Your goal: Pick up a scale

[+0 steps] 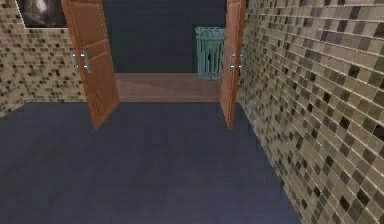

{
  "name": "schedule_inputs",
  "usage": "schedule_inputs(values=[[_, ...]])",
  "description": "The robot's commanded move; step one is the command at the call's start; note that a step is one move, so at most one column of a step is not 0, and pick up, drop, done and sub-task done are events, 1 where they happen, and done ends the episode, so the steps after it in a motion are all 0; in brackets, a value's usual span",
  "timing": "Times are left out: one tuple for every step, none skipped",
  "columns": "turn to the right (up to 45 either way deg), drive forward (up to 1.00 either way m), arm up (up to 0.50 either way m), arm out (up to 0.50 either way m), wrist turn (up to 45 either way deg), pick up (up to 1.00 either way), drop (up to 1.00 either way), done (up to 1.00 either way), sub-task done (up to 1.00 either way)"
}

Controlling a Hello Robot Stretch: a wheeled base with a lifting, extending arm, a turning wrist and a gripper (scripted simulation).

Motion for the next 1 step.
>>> schedule_inputs(values=[[0.0, 0.00, 0.00, 0.00, 45.0, 0.00, 0.00, 0.00, 0.00]])
